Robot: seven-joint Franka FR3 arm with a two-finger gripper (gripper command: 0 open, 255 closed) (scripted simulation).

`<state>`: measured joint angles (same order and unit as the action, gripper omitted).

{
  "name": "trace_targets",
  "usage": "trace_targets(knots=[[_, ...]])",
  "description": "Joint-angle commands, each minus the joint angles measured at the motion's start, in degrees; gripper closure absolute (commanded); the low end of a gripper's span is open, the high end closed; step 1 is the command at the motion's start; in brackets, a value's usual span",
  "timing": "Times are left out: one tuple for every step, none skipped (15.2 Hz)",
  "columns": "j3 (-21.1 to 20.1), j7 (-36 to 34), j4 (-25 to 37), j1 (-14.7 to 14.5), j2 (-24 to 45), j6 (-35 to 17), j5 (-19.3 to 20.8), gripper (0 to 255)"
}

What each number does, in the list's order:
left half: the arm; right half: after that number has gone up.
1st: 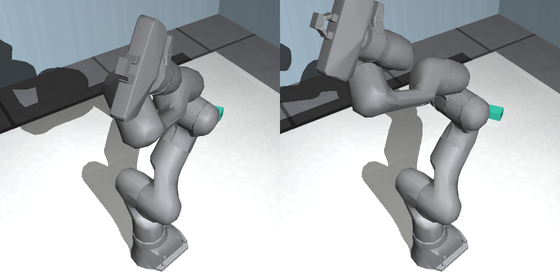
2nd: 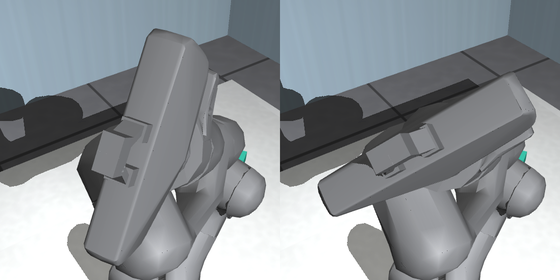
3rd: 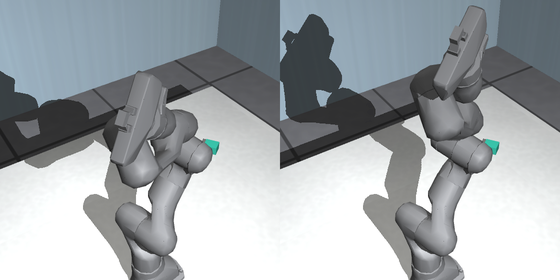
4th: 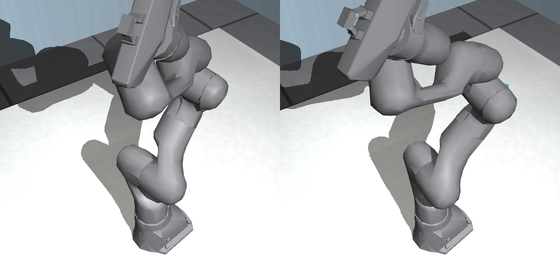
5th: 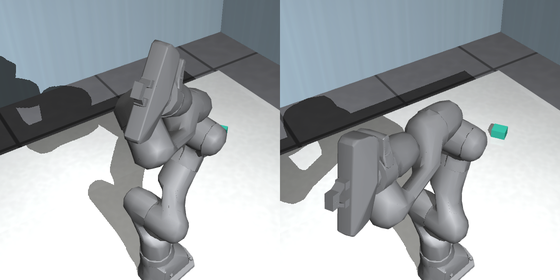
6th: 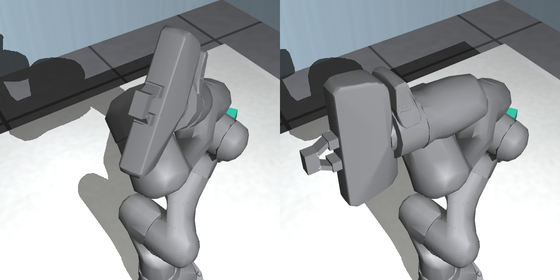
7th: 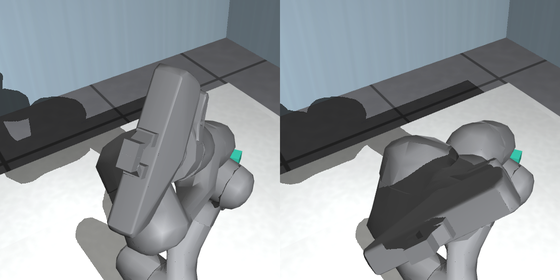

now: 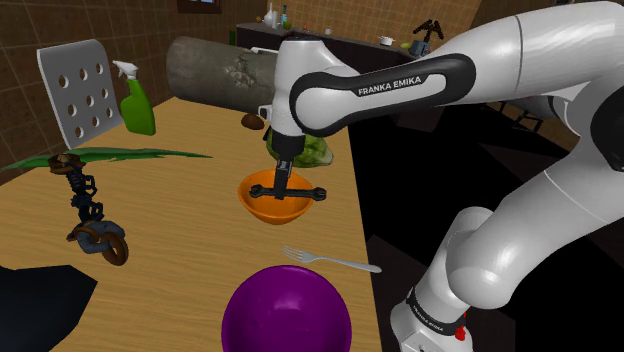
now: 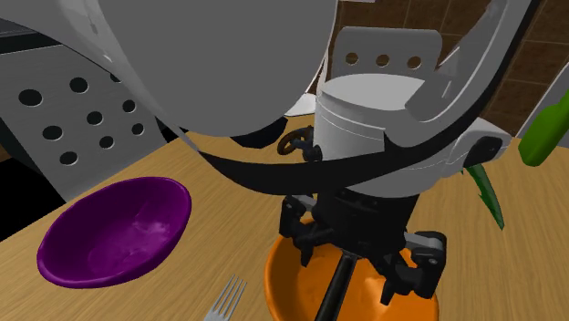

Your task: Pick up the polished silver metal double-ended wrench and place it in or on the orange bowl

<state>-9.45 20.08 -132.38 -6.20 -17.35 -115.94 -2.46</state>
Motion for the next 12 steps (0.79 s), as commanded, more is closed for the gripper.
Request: trace_targets(knots=[[0.0,0.1,-0.1,0.0,0.0,0.0,0.0,0],[0.1,0.1,1.4,0.0,-0.6,2.0,0.0,0],[0.2,0.1,2.9,0.0,-1.0,3.9,0.0,0],[0.3,0.2,4.5,0.1,-1.4,5.9,0.0,0],[0.3,0.2,5.8,0.1,-1.6,7.4,0.0,0],[0.3,0.2,5.8,0.1,-1.6,7.4,0.0,0],[0.3,0.2,5.8,0.1,-1.6,7.4,0.0,0],[0.3,0.2,5.8,0.1,-1.6,7.4,0.0,0],[0.3,0.2,5.8,0.1,-1.6,7.4,0.0,0],[0.3,0.2,5.8,0.1,-1.6,7.4,0.0,0],[0.3,0.2,5.8,0.1,-1.6,7.4,0.0,0],[0.3,0.2,5.8,0.1,-1.6,7.4,0.0,0]])
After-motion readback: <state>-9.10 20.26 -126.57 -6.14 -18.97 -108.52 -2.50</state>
